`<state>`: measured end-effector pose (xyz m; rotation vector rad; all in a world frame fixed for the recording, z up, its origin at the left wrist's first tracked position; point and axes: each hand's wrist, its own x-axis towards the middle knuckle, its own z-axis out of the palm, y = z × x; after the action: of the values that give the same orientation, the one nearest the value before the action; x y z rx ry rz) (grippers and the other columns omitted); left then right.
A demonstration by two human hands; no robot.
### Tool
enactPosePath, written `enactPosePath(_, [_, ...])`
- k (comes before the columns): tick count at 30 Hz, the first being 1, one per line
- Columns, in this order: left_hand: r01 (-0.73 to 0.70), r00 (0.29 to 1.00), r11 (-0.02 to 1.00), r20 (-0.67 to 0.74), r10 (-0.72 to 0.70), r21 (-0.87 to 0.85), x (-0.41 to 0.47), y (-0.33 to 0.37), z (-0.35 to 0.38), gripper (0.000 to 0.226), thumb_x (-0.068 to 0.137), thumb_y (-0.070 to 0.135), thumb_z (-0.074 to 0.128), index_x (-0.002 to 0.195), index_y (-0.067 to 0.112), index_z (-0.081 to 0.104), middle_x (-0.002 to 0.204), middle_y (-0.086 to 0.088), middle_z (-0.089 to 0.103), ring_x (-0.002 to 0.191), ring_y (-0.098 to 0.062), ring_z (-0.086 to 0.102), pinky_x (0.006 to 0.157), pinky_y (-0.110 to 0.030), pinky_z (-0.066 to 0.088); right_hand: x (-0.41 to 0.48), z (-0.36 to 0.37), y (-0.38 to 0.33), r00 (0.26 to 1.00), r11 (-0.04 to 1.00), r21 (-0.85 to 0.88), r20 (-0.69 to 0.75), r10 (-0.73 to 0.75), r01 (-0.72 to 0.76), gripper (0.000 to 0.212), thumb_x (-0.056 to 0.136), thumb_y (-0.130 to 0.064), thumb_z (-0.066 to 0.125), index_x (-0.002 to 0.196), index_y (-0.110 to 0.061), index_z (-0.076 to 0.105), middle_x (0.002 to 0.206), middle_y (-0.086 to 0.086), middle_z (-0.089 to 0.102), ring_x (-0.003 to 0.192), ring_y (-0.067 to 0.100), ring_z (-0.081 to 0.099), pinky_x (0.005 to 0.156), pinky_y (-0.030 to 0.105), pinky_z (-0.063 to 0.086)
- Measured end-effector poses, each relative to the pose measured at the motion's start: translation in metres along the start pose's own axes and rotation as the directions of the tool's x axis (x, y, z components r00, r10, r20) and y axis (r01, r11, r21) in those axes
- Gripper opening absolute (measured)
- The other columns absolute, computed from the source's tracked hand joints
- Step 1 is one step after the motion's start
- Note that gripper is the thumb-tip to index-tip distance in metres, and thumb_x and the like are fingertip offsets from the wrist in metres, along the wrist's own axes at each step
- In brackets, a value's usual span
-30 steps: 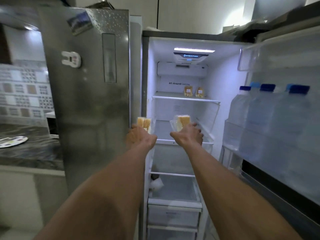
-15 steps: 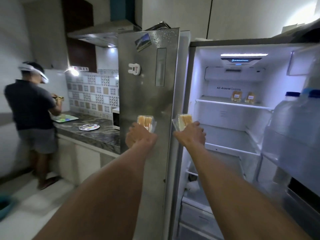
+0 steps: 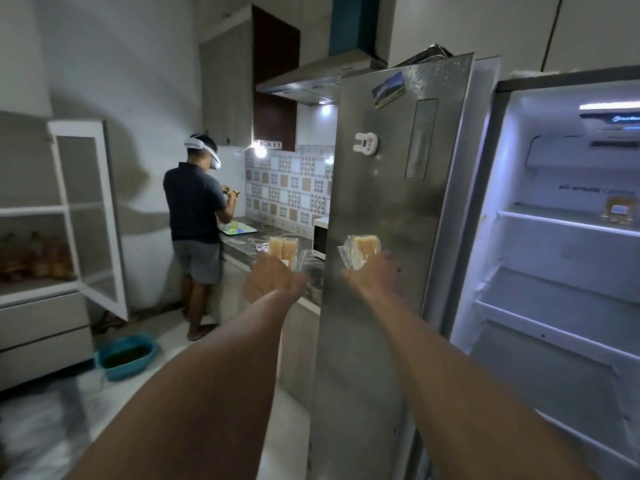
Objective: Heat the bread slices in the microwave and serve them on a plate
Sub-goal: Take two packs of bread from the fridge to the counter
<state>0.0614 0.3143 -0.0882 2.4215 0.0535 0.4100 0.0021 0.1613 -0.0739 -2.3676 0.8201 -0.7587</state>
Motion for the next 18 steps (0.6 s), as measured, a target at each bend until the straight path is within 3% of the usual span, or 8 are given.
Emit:
enactPosePath(6, [0.085,0.995,0.996,-0.056,-0.084,0.018,0.047,-0.043,-0.013,0.084,0.074,0.055,0.077,0.133,0.006,0.042,0.130,-0.012,0.058,0.119,-0.031,0.059,0.087,-0.039,0.049,0.020,0.071,-0.046,0.996,0.998,0.028,0.071,-0.052,0.050,0.092,0.049,-0.064,0.076,0.119,-0.008,0.056,0.113,0.013,0.066,0.103,0.033,0.063,0.086,0.039,0.053])
enactPosePath(8, [0.096,0.993,0.995,-0.069,-0.095,0.021,0.072,-0.059,-0.014,0.083,0.074,0.054,0.077,0.132,0.006,0.043,0.130,-0.012,0.058,0.119,-0.030,0.059,0.089,-0.039,0.049,0.028,0.092,-0.066,0.994,0.996,0.057,0.082,-0.069,0.065,0.089,0.052,-0.059,0.076,0.120,-0.007,0.054,0.116,0.015,0.065,0.104,0.034,0.062,0.088,0.040,0.053])
enactPosePath(13, [0.128,0.986,0.992,-0.106,-0.125,0.019,0.140,-0.098,-0.019,0.077,0.076,0.053,0.075,0.129,0.008,0.043,0.125,-0.014,0.057,0.113,-0.032,0.059,0.084,-0.038,0.047,0.049,0.147,-0.120,0.986,0.991,0.077,0.117,-0.120,0.112,0.105,0.065,-0.055,0.082,0.140,0.000,0.034,0.133,0.020,0.052,0.120,0.036,0.052,0.096,0.044,0.047])
enactPosePath(18, [0.173,0.976,0.984,-0.142,-0.166,0.044,0.212,-0.132,-0.017,0.077,0.076,0.055,0.075,0.129,0.009,0.043,0.121,-0.014,0.056,0.108,-0.032,0.059,0.085,-0.039,0.049,0.079,0.207,-0.170,0.975,0.983,0.110,0.152,-0.164,0.148,0.103,0.066,-0.055,0.081,0.141,-0.003,0.033,0.137,0.021,0.048,0.123,0.037,0.049,0.100,0.046,0.047])
